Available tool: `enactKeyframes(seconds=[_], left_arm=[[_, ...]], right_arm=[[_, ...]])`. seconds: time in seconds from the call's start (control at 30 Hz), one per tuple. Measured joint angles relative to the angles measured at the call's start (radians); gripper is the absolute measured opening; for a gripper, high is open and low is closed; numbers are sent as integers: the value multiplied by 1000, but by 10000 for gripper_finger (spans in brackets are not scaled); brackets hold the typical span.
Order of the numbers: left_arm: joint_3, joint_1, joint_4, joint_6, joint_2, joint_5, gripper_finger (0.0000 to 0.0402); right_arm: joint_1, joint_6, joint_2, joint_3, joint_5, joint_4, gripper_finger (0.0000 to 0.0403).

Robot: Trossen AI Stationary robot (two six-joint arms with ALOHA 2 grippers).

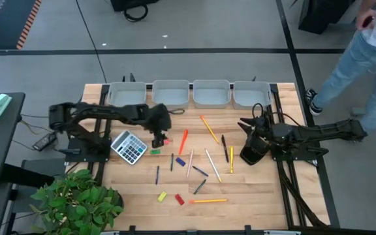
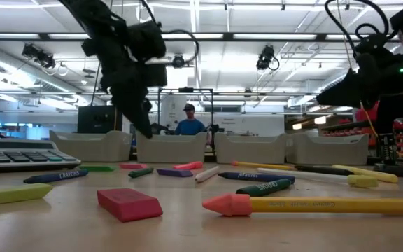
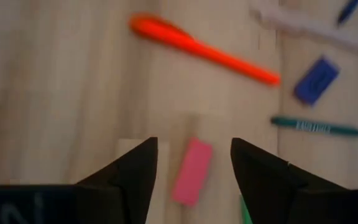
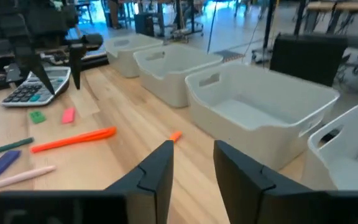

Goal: Sort crayons/erasers/pens/pencils in bins
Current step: Put the pink eraser into the gray bin

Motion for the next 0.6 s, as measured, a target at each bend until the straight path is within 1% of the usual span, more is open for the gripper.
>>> enactKeyframes(seconds=[0.13, 0.23, 0.33, 0.37, 0.47, 0.6], left_arm=[[28, -26, -36, 33, 69, -7, 219], [32, -36, -38, 65, 90, -30, 214], [32, -38, -79, 100, 124, -50, 207], [32, -37, -101, 112, 140, -73, 204], [35, -38, -118, 144, 173, -119, 200], [34, -29, -101, 159, 189, -122, 201]], right_arm=[[0, -4, 23, 0, -5, 0, 131], [0, -56, 30, 0, 13, 1, 128], [0, -94, 31, 0, 36, 2, 125], [0, -100, 31, 0, 36, 2, 125], [0, -87, 31, 0, 36, 2, 124], [0, -63, 31, 0, 39, 3, 124]])
